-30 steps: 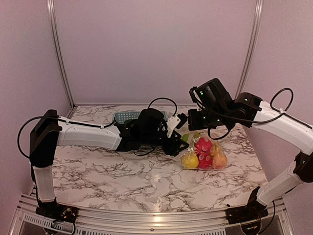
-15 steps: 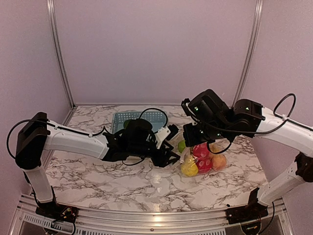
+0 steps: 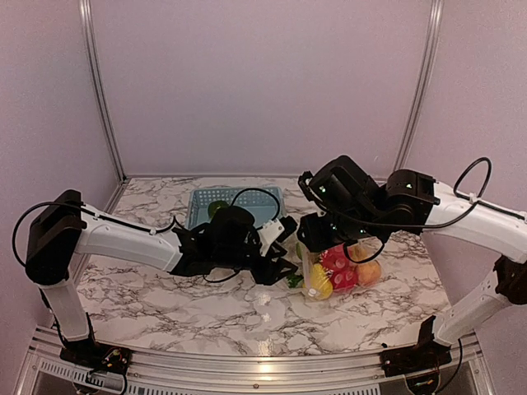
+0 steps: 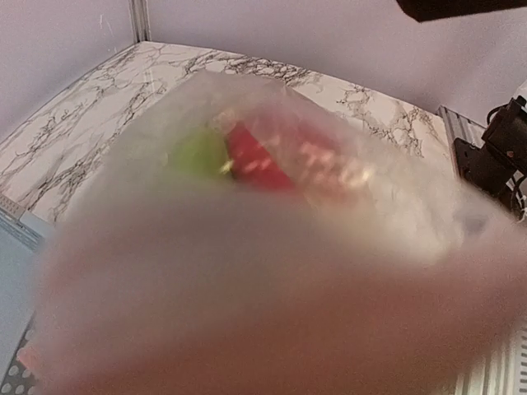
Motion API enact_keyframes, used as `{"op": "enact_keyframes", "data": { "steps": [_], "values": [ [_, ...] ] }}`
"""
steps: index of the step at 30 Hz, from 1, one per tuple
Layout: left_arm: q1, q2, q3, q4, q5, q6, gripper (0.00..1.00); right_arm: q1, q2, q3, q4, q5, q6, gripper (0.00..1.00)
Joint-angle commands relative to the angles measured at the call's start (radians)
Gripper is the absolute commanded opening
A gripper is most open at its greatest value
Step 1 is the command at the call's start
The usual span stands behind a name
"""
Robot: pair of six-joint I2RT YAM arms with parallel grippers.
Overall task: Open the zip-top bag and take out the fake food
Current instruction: Pick up the fake fruit from the zipper food storage bag.
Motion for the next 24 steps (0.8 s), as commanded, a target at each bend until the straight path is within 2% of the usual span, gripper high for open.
{"op": "enact_keyframes", "data": {
  "steps": [1, 5, 8, 11, 15, 24],
  "values": [
    [-0.012, 0.042, 0.02, 0.034, 0.005, 0.017, 0.61, 0.006, -0.033, 0.021, -0.002, 0.047, 0.037, 0.45],
    [-0.012, 0.059, 0.003, 0.069, 0.0, -0.014, 0.59, -0.014, -0.089, -0.007, -0.007, 0.051, 0.061, 0.59],
    [-0.013, 0.064, -0.02, 0.108, -0.002, -0.057, 0.59, -0.059, -0.145, -0.083, -0.008, 0.011, 0.093, 0.6],
    [-0.02, 0.074, -0.033, 0.13, -0.02, -0.072, 0.58, -0.096, -0.188, -0.176, 0.007, -0.042, 0.13, 0.53],
    [-0.031, 0.094, -0.044, 0.144, -0.028, -0.082, 0.58, -0.113, -0.209, -0.273, 0.05, -0.094, 0.155, 0.32],
    [-0.042, 0.112, -0.054, 0.15, -0.033, -0.096, 0.58, -0.134, -0.195, -0.466, 0.208, -0.193, 0.189, 0.07]
  ]
}}
